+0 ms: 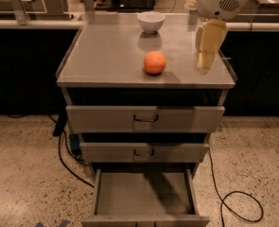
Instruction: Place orange into bottom drawer
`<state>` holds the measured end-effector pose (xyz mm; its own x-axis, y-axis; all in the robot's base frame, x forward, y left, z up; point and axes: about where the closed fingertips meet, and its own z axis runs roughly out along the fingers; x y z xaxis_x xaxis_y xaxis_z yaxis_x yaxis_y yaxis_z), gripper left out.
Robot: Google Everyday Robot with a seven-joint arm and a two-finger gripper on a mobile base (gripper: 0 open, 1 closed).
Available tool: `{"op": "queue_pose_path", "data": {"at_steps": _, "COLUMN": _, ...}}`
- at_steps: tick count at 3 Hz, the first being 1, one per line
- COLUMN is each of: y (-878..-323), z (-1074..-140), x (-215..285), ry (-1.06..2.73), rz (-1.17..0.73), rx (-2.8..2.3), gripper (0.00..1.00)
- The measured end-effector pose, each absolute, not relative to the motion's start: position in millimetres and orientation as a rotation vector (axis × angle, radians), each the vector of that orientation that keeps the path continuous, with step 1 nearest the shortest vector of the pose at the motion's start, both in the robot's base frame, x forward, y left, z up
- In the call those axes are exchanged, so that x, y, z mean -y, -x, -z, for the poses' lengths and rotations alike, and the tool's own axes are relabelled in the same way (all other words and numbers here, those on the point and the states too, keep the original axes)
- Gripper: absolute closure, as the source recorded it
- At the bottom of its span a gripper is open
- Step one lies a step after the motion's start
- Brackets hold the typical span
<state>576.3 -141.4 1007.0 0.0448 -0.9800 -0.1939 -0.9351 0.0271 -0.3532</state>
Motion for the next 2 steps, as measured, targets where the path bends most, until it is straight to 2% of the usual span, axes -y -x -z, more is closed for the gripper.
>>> {"op": "queue_pose_path", "data": {"at_steps": 2, "y": -586.9, "z": -1002.8, "x": 137.1, "ry": 1.923, "rz": 0.130, "rx": -1.898, "gripper": 0.00}}
